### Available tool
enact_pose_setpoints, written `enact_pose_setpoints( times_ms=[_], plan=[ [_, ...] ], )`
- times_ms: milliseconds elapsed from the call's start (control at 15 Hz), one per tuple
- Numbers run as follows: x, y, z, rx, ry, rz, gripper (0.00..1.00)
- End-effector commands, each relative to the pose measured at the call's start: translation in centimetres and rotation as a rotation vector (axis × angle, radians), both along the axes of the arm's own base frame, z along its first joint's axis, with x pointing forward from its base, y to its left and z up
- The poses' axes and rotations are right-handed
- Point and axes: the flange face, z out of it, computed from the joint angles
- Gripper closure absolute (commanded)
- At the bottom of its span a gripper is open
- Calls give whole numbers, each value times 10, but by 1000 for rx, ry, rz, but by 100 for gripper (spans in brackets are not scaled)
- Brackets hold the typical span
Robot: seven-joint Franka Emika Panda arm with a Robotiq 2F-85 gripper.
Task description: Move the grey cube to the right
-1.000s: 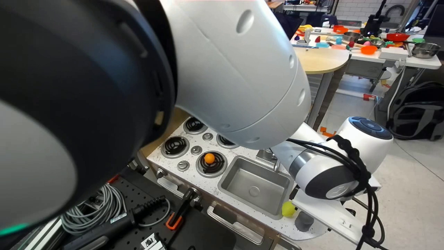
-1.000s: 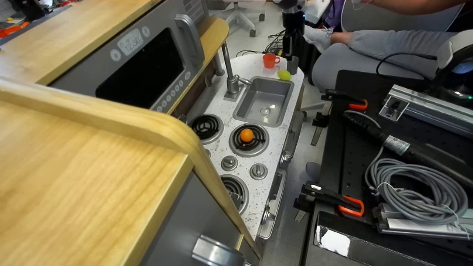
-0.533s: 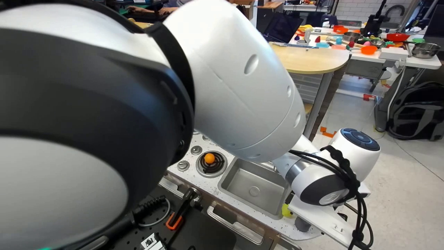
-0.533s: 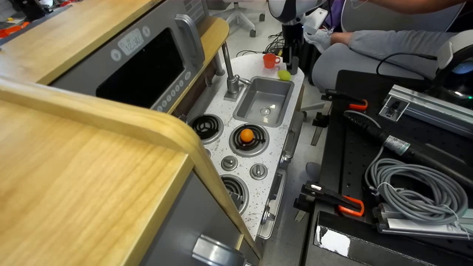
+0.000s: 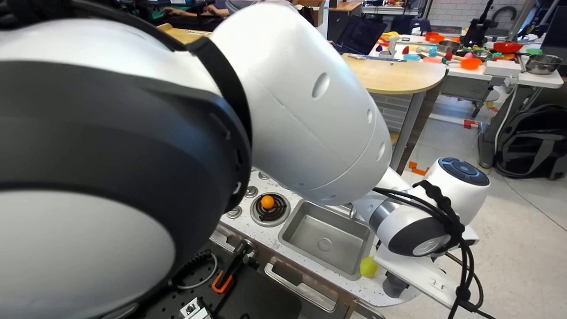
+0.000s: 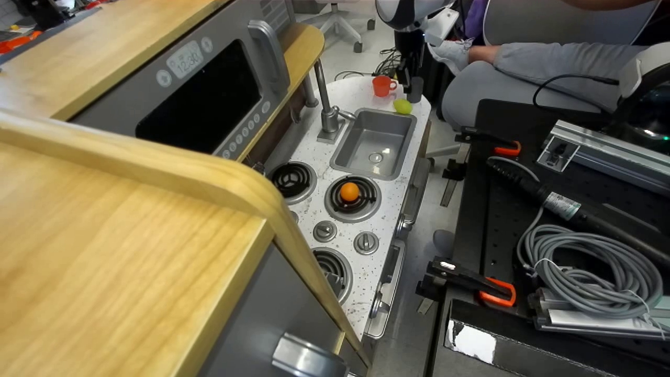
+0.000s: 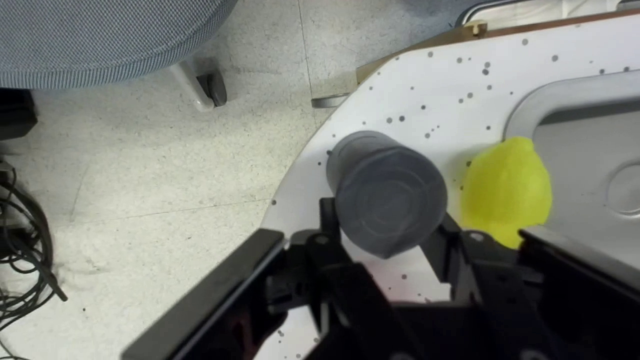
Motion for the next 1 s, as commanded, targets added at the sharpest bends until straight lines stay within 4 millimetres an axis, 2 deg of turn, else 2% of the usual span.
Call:
enact_pose_setpoints(
  times_ms=[0,400,933],
  plan=[
    [6,-9,11,-18,4,-17,84],
    [19,-21,38,-11,-19,-87,95],
    [37,-29,52,30,25,-213,93]
  ],
)
